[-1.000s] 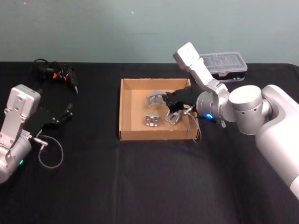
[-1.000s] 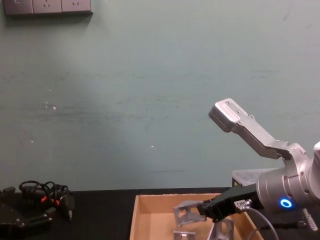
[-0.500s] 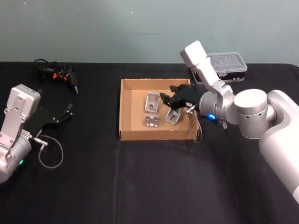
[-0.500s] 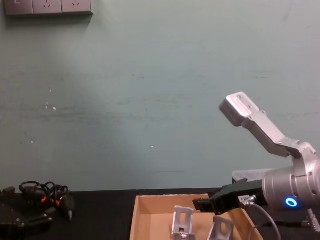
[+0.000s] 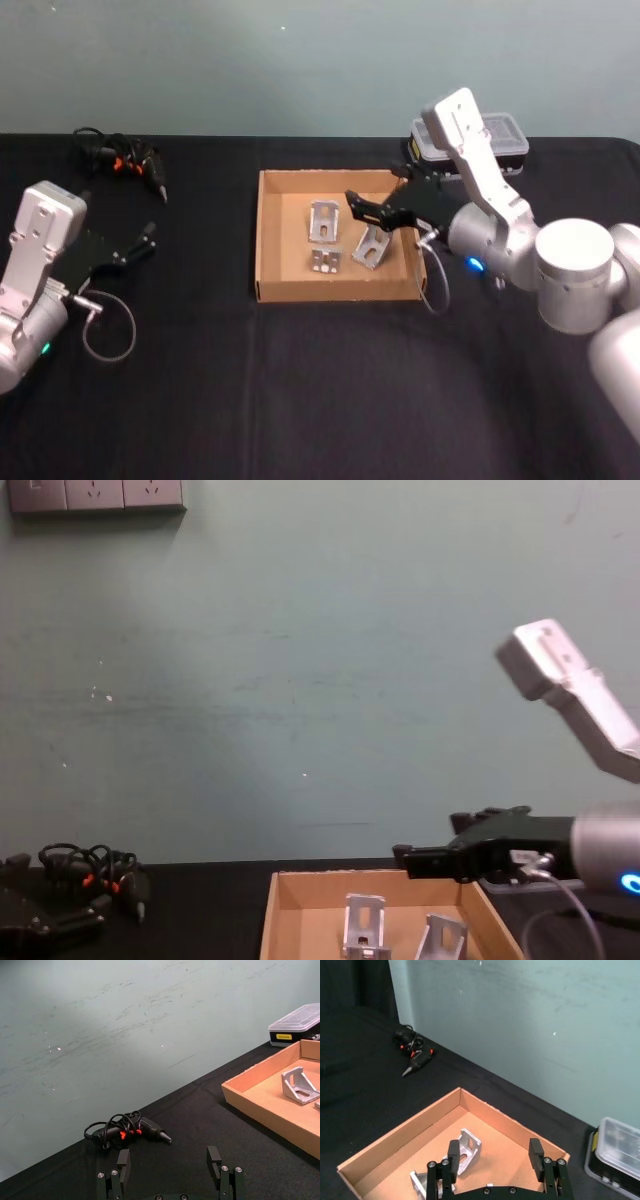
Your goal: Use one hand to pick up the angle iron from the table and place it into the box.
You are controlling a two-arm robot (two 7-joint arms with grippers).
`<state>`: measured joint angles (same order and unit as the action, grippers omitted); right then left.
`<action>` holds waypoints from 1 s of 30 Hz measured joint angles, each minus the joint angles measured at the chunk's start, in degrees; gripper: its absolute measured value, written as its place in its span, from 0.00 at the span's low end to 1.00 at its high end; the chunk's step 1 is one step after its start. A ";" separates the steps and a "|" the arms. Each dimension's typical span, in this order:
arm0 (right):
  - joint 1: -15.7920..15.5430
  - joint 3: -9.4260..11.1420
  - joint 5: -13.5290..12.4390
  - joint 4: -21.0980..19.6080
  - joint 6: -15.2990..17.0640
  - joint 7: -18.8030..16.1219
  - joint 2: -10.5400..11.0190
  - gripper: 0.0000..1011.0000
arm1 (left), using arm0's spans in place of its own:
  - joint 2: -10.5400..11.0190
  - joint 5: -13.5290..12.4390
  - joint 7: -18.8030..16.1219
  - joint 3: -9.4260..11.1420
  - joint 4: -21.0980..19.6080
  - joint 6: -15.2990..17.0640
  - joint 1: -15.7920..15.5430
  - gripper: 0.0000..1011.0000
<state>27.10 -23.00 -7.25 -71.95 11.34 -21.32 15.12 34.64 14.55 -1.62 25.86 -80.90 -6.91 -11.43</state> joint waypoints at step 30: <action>-17.07 8.89 3.93 -13.74 -9.45 7.66 5.57 0.99 | 0.00 0.00 0.00 0.00 0.00 0.00 0.00 0.99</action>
<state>10.03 -14.11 -3.31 -85.69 1.90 -13.66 20.69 34.65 14.55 -1.62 25.86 -80.90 -6.90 -11.43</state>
